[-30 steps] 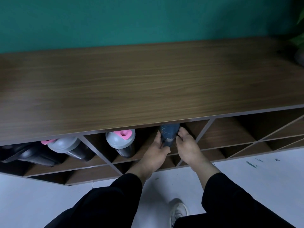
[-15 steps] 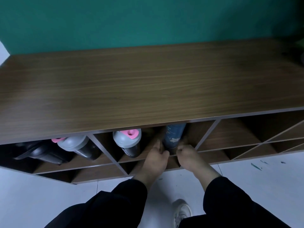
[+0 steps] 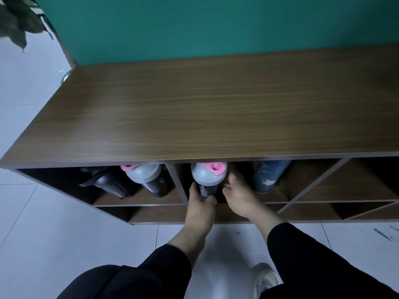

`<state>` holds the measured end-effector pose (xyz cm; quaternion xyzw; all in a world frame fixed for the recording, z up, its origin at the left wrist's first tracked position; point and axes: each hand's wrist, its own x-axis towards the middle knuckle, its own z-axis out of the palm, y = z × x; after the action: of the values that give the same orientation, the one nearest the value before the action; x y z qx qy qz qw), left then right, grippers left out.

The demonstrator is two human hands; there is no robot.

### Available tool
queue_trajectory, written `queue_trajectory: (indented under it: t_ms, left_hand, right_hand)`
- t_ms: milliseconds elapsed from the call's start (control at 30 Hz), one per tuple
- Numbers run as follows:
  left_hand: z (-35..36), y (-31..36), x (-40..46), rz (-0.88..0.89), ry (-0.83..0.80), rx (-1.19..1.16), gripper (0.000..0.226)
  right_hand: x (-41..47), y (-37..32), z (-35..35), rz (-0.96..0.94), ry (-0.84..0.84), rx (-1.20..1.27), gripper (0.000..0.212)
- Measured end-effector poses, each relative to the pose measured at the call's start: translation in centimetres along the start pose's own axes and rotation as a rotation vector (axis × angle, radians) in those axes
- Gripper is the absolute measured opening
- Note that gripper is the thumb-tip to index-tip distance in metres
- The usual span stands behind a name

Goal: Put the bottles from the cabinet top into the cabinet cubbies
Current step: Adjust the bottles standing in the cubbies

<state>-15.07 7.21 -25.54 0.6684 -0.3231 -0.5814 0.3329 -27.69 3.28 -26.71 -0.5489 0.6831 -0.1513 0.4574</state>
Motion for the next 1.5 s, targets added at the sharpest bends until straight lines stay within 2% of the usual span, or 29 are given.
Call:
queue_trajectory:
  t_ms: [167, 267, 467, 700, 800, 867, 933, 1000, 1067, 1133, 1200, 1333, 1433, 1500]
  left_hand:
    - [-0.5, 0.8, 0.9, 0.02, -0.05, 0.063, 0.061]
    - [-0.7, 1.5, 1.8, 0.011, -0.088, 0.07, 0.052]
    - [-0.6, 1.8, 1.5, 0.048, -0.026, 0.059, 0.06]
    - [-1.2, 2.5, 1.3, 0.051, -0.064, 0.177, 0.062]
    - [-1.2, 2.9, 0.5, 0.033, -0.044, 0.167, 0.06]
    - [-1.5, 3.0, -0.2, -0.024, -0.028, 0.139, 0.056]
    - [-2.4, 3.4, -1.2, -0.087, -0.027, 0.096, 0.044]
    - [-4.0, 4.4, -2.3, -0.149, -0.038, -0.026, 0.031]
    - [-6.8, 5.9, -3.2, -0.162, -0.007, -0.112, 0.033]
    - [-10.2, 6.6, -3.1, -0.128, 0.062, -0.115, 0.031]
    - [-13.8, 6.5, -2.2, -0.126, 0.154, -0.181, 0.025]
    - [-17.9, 4.6, 0.5, -0.183, 0.244, -0.325, 0.022]
    - [-18.2, 4.1, 2.9, -0.155, 0.232, -0.261, 0.027]
    - [-18.0, 4.3, 3.9, -0.131, 0.222, -0.138, 0.029]
  right_hand:
    - [-1.0, -1.2, 0.9, 0.039, 0.132, 0.068, 0.046]
    - [-1.5, -1.1, 0.8, 0.091, 0.15, 0.127, 0.041]
    - [-1.5, -0.1, 0.7, 0.116, 0.116, 0.14, 0.058]
    - [-0.5, 0.8, 1.7, 0.067, 0.125, 0.066, 0.059]
    - [-0.8, 1.1, 1.5, 0.108, 0.112, -0.005, 0.056]
    - [-1.2, 1.2, 1.3, 0.158, 0.086, -0.045, 0.051]
    - [-1.8, 0.9, 1.5, 0.171, 0.022, -0.055, 0.03]
    - [-2.5, 0.0, 2.4, 0.149, -0.106, -0.083, 0.027]
    - [-3.5, -1.6, 4.2, 0.084, -0.253, -0.101, 0.027]
    - [-4.1, -3.0, 6.2, -0.016, -0.324, -0.138, 0.025]
    - [-4.4, -4.9, 8.3, -0.087, -0.331, -0.103, 0.031]
    - [-4.5, -8.0, 11.9, -0.075, -0.316, 0.044, 0.062]
    - [-3.6, -9.1, 13.7, -0.021, -0.271, 0.093, 0.074]
    - [-2.8, -9.7, 14.3, 0.002, -0.229, 0.129, 0.076]
